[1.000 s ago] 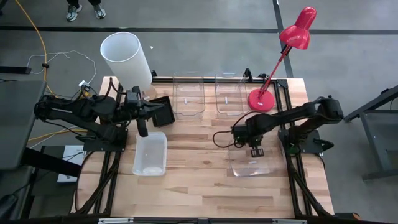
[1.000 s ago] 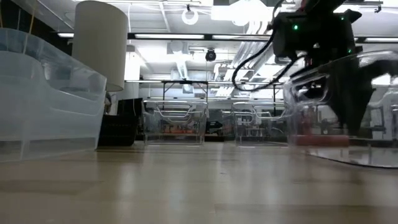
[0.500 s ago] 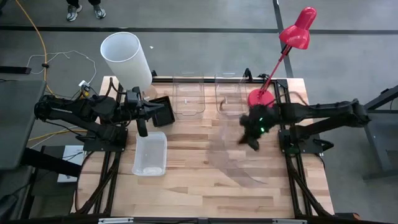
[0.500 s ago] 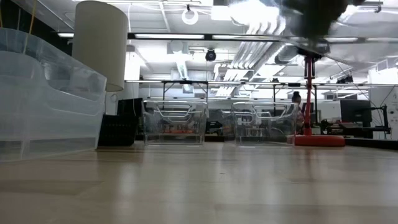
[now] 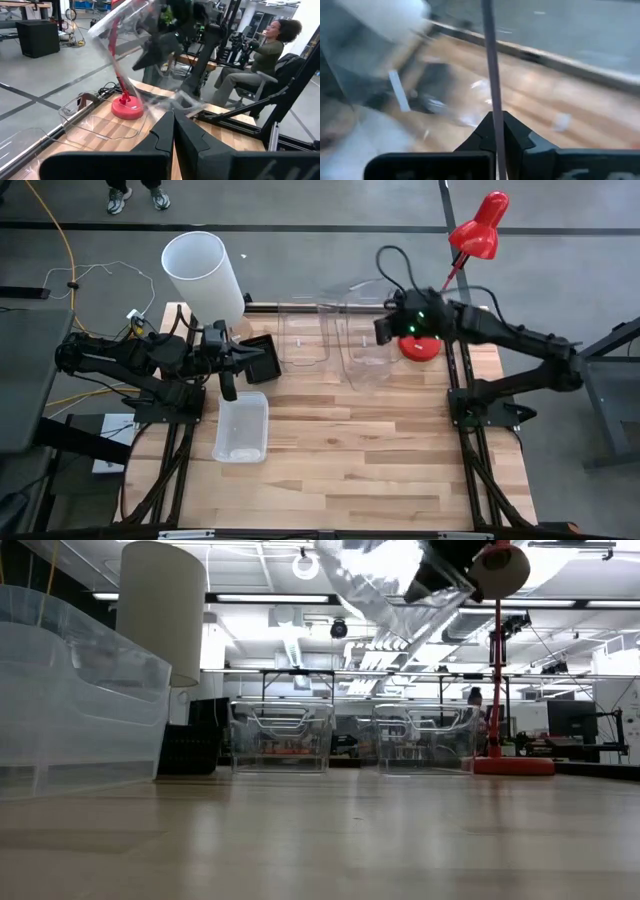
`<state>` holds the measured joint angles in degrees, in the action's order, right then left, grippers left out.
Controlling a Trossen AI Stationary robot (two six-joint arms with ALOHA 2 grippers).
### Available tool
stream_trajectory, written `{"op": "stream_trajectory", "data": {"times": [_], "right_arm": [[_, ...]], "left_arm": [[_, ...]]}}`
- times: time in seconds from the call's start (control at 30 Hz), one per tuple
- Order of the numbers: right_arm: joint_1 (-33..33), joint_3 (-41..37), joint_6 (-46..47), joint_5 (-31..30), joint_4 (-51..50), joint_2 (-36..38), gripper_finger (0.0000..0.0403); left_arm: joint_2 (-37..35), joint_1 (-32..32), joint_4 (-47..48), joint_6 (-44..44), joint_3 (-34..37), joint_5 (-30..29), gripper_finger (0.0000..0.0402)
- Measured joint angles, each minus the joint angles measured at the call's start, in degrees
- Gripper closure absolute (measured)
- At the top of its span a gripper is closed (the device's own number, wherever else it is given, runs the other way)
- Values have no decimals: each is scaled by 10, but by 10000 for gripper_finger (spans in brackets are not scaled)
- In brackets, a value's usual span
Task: Stack baskets by color
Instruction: Stack the bottom transparent bin on the top right transparent bin
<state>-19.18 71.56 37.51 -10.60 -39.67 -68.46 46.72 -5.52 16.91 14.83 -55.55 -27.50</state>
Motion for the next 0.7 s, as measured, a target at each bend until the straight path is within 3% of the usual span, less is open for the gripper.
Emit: {"op": "stream_trajectory", "data": {"times": [0.17, 0.33, 0.5, 0.7], "right_arm": [[-49, 114, -61, -59, -194, -109, 403], [-124, 129, -77, 8, -196, -159, 403], [-196, 129, -57, 24, -190, -162, 403], [-224, 129, -32, 63, -237, -163, 403]], "left_arm": [[0, 0, 0, 0, 0, 0, 401], [0, 0, 0, 0, 0, 1, 401], [0, 0, 0, 0, 0, 3, 401], [0, 0, 0, 0, 0, 6, 401]]}}
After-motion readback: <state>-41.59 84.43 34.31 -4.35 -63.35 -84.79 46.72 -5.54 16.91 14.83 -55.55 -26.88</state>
